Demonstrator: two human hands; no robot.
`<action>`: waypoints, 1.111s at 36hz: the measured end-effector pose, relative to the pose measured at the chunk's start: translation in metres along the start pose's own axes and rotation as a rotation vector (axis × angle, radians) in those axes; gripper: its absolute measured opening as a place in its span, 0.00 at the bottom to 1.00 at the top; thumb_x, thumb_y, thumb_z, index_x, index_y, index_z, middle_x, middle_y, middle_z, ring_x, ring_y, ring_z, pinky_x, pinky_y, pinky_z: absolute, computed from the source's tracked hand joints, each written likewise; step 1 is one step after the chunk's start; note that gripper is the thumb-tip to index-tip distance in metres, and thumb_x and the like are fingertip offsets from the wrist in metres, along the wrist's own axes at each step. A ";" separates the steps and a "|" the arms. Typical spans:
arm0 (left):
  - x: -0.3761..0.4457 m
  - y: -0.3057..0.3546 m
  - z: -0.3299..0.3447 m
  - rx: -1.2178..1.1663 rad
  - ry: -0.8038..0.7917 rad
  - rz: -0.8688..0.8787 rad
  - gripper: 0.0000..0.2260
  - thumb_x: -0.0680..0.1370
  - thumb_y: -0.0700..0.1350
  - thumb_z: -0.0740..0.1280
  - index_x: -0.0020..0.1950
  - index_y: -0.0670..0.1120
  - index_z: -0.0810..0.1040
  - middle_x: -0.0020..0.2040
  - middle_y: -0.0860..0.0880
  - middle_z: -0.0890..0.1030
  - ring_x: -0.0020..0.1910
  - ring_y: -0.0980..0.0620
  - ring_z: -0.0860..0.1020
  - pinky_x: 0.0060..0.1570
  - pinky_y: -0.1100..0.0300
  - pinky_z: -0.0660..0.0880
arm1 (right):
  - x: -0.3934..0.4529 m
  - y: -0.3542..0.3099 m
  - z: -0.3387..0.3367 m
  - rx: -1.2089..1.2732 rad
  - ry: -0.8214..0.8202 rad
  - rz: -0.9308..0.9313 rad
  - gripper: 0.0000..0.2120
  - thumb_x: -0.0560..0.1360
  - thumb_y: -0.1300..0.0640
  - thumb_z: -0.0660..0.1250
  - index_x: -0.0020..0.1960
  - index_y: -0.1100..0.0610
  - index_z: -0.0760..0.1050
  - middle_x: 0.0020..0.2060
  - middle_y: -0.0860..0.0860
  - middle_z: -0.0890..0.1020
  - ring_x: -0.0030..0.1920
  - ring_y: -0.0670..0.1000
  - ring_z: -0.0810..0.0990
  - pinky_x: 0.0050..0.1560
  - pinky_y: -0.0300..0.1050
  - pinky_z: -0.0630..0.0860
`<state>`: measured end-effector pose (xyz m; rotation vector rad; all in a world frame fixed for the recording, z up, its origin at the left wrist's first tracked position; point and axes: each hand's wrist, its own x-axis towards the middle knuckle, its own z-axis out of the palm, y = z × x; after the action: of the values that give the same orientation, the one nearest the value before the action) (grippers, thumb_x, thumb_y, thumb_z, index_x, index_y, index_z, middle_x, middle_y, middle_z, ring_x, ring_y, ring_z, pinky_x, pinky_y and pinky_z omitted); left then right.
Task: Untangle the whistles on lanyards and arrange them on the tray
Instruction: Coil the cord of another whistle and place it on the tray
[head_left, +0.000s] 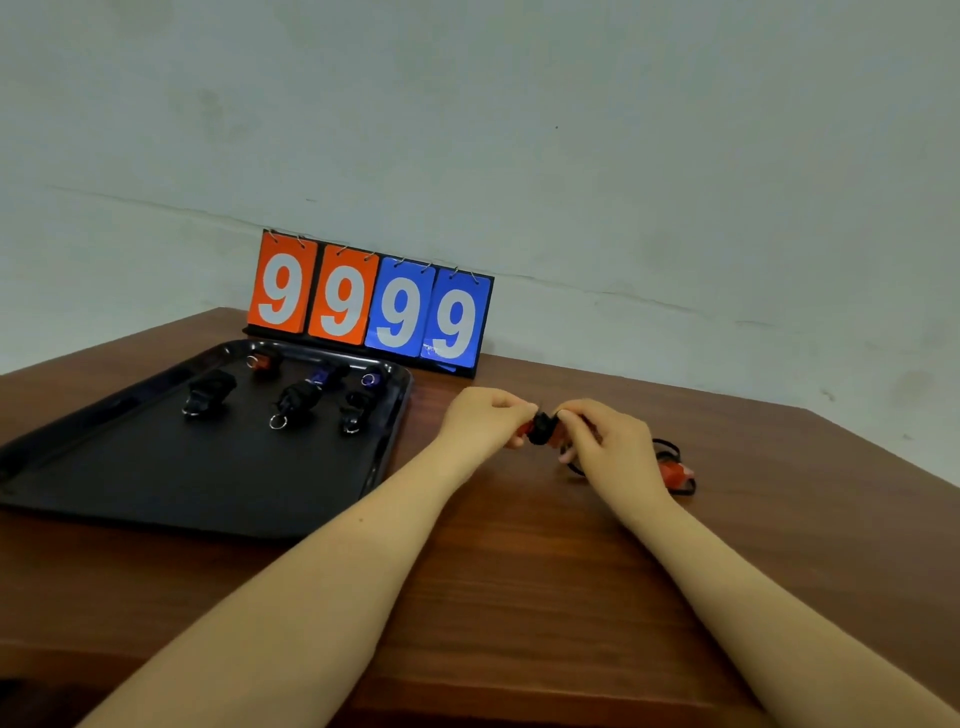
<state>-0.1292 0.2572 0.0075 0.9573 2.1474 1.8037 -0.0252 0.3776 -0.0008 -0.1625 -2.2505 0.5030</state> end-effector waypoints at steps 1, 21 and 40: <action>0.000 -0.001 0.000 0.011 0.000 0.025 0.05 0.79 0.49 0.66 0.46 0.52 0.80 0.41 0.54 0.82 0.36 0.57 0.81 0.52 0.57 0.79 | 0.002 -0.002 0.000 0.039 0.003 0.032 0.07 0.80 0.58 0.62 0.49 0.51 0.78 0.35 0.44 0.81 0.33 0.41 0.81 0.38 0.27 0.73; -0.015 0.020 0.024 -0.295 -0.107 0.133 0.07 0.81 0.43 0.63 0.57 0.46 0.76 0.45 0.49 0.80 0.37 0.55 0.76 0.37 0.64 0.75 | 0.014 -0.010 0.000 0.609 0.114 0.511 0.12 0.81 0.57 0.60 0.46 0.59 0.80 0.33 0.54 0.80 0.30 0.47 0.74 0.31 0.39 0.72; -0.015 0.023 0.009 -0.671 0.000 -0.165 0.12 0.82 0.49 0.59 0.53 0.43 0.77 0.34 0.47 0.76 0.28 0.56 0.72 0.27 0.66 0.67 | 0.009 -0.014 -0.005 0.730 -0.080 0.495 0.06 0.78 0.61 0.65 0.51 0.61 0.79 0.36 0.52 0.81 0.34 0.46 0.77 0.36 0.37 0.74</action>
<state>-0.1044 0.2571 0.0230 0.5890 1.3848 2.1932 -0.0270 0.3693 0.0144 -0.3218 -1.9455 1.5726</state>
